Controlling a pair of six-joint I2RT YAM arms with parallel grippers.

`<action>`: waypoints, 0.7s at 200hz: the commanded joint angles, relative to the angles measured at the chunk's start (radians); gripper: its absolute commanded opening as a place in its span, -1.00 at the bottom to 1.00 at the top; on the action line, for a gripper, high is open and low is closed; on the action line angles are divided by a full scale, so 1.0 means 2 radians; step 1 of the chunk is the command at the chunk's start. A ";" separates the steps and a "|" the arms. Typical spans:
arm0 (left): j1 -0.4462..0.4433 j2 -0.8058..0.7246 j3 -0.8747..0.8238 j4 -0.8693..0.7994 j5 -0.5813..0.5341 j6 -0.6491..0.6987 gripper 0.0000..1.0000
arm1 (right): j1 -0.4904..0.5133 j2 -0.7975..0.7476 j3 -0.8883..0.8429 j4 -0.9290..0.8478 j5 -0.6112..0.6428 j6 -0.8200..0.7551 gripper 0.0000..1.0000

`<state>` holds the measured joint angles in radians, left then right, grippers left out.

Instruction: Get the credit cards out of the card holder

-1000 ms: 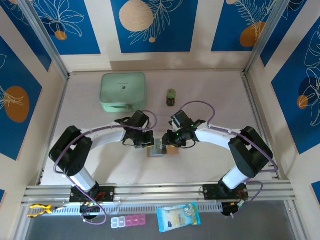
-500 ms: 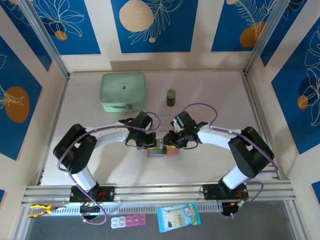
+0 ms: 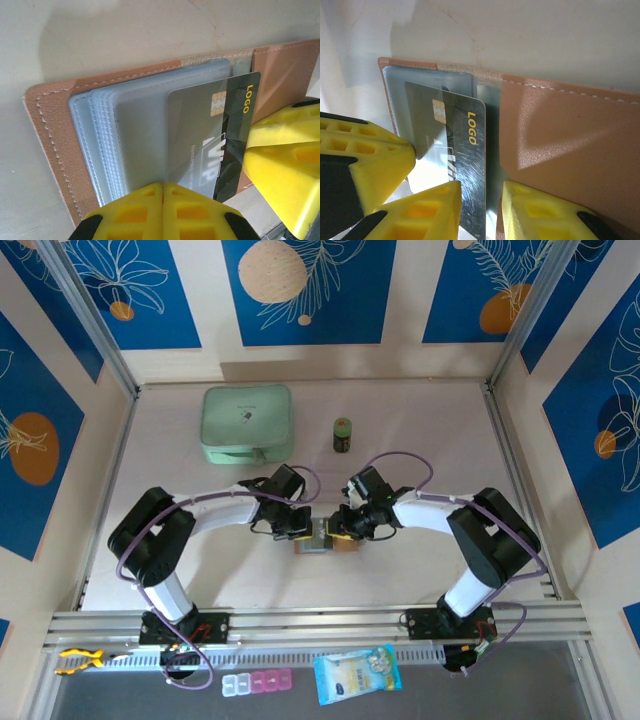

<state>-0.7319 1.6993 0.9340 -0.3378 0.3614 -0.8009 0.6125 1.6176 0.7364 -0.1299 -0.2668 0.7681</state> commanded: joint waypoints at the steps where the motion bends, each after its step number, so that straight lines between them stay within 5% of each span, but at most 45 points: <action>1: -0.005 0.009 -0.006 -0.020 -0.011 0.012 -1.00 | -0.004 0.010 -0.011 0.018 -0.028 0.006 -0.46; 140: -0.004 0.011 -0.008 -0.023 -0.014 0.012 -1.00 | -0.019 0.019 -0.033 0.090 -0.085 0.027 -0.62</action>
<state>-0.7319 1.6993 0.9340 -0.3378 0.3580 -0.8009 0.5800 1.6371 0.6849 0.0238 -0.3882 0.8131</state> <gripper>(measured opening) 0.044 0.200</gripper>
